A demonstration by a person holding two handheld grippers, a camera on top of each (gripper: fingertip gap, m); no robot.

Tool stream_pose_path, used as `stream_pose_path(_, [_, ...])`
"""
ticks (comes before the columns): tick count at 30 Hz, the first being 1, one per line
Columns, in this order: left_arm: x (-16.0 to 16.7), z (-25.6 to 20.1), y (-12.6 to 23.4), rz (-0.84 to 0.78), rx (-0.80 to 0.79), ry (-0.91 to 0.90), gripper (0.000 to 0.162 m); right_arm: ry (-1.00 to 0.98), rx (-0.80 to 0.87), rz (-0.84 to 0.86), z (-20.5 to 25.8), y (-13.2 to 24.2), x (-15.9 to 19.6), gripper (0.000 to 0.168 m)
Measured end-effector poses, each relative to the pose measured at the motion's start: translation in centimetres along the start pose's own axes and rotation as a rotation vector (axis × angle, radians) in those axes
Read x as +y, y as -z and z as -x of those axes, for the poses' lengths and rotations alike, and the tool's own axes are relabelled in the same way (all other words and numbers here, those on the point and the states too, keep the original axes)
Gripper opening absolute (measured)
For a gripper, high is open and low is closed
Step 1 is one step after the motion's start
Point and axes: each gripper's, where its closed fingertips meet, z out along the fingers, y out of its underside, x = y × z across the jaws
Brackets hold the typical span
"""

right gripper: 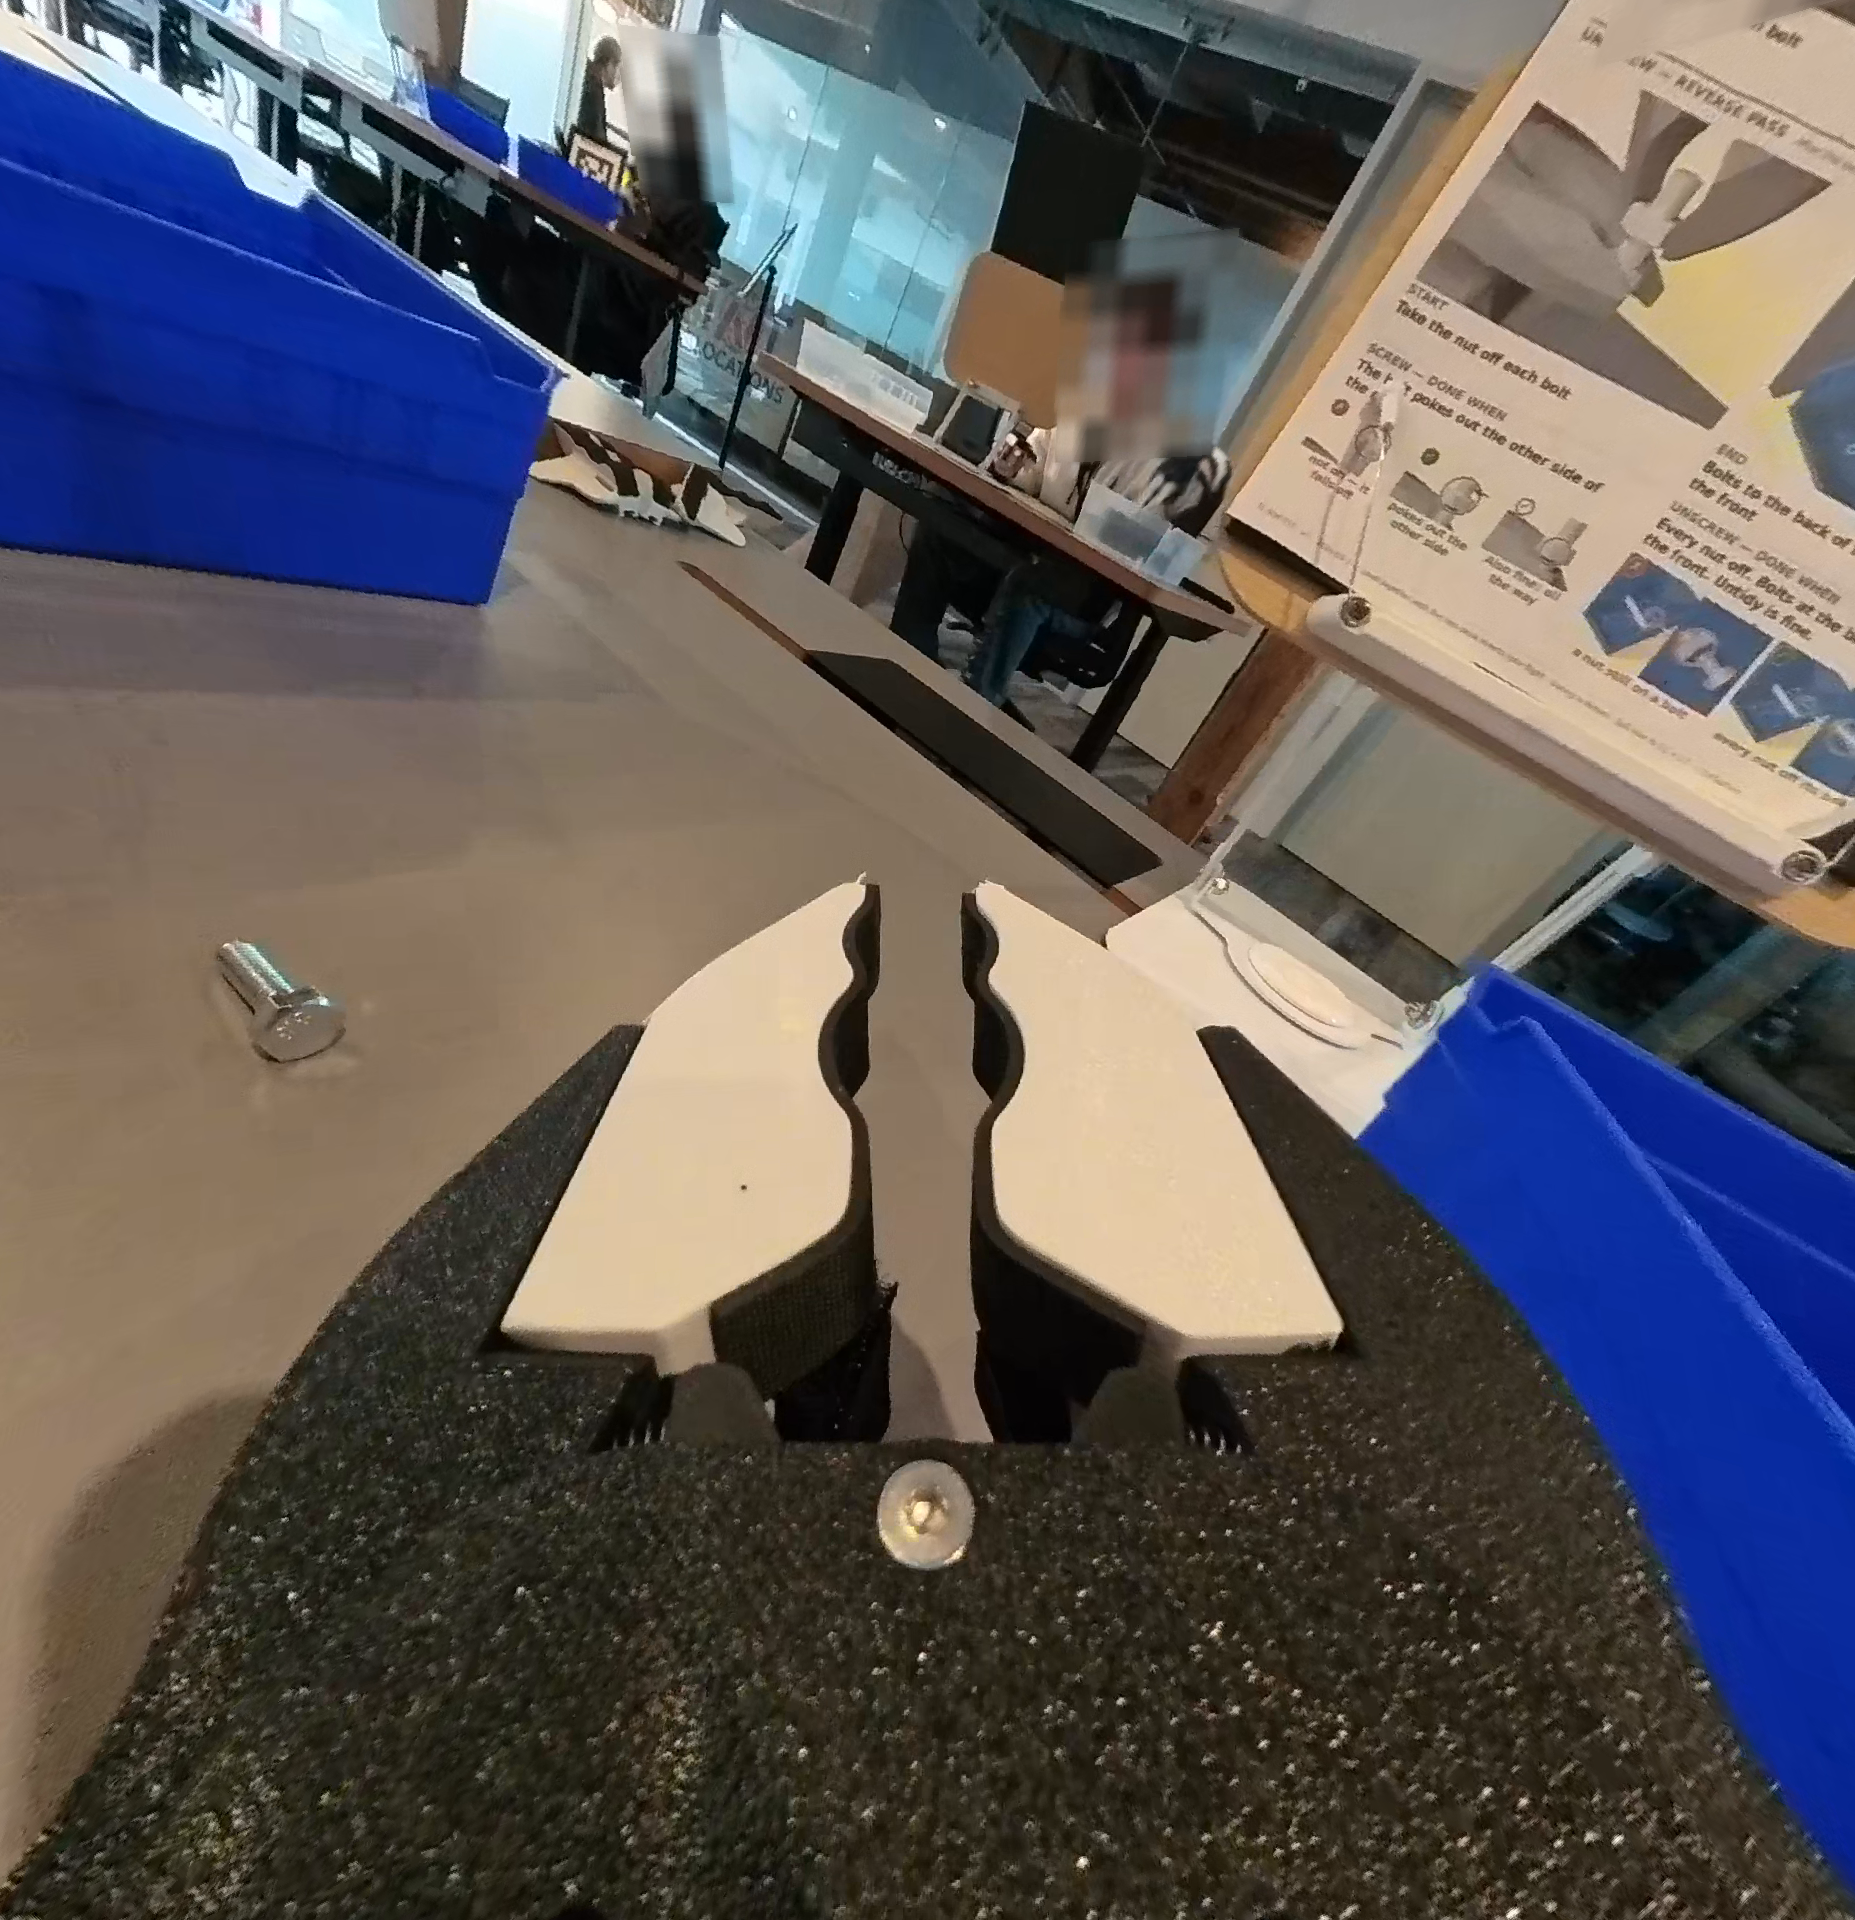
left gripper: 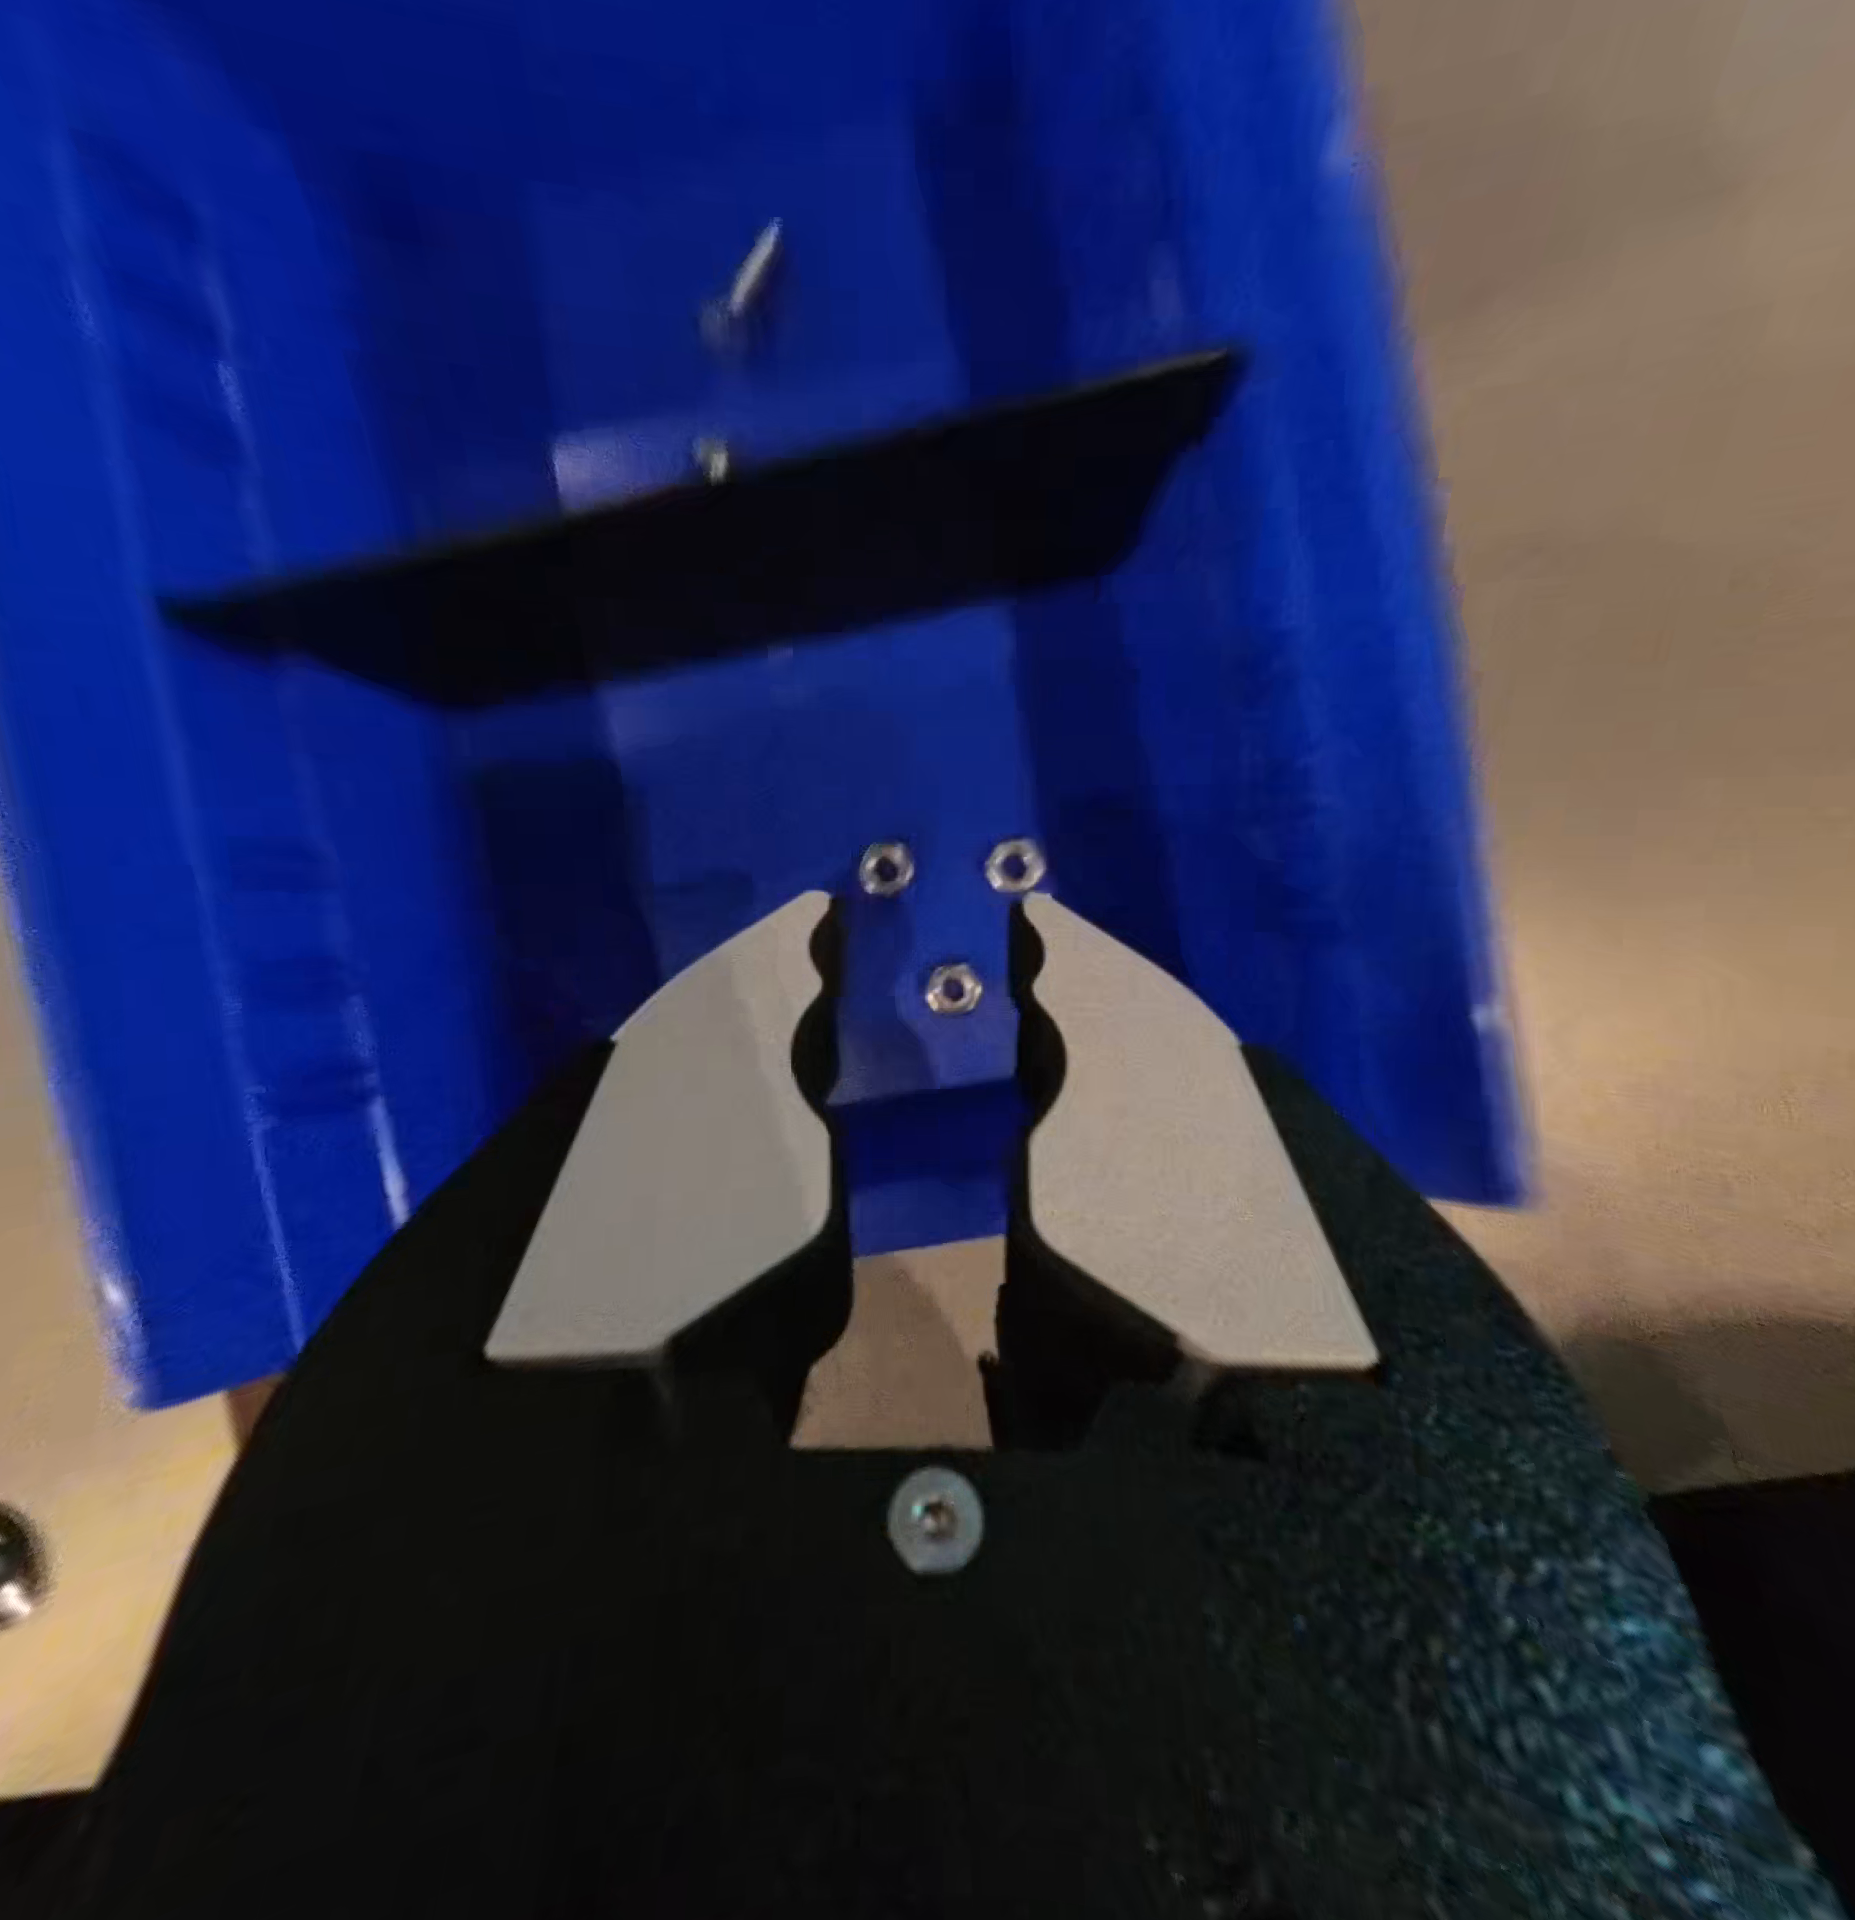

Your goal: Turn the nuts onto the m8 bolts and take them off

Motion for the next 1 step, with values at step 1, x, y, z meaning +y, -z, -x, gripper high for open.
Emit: stream_pose_path(1, [0.58,0.82,-0.91,0.042,0.002,0.061,0.032,0.004,-0.001,0.000,0.04,-0.02,0.00,0.014])
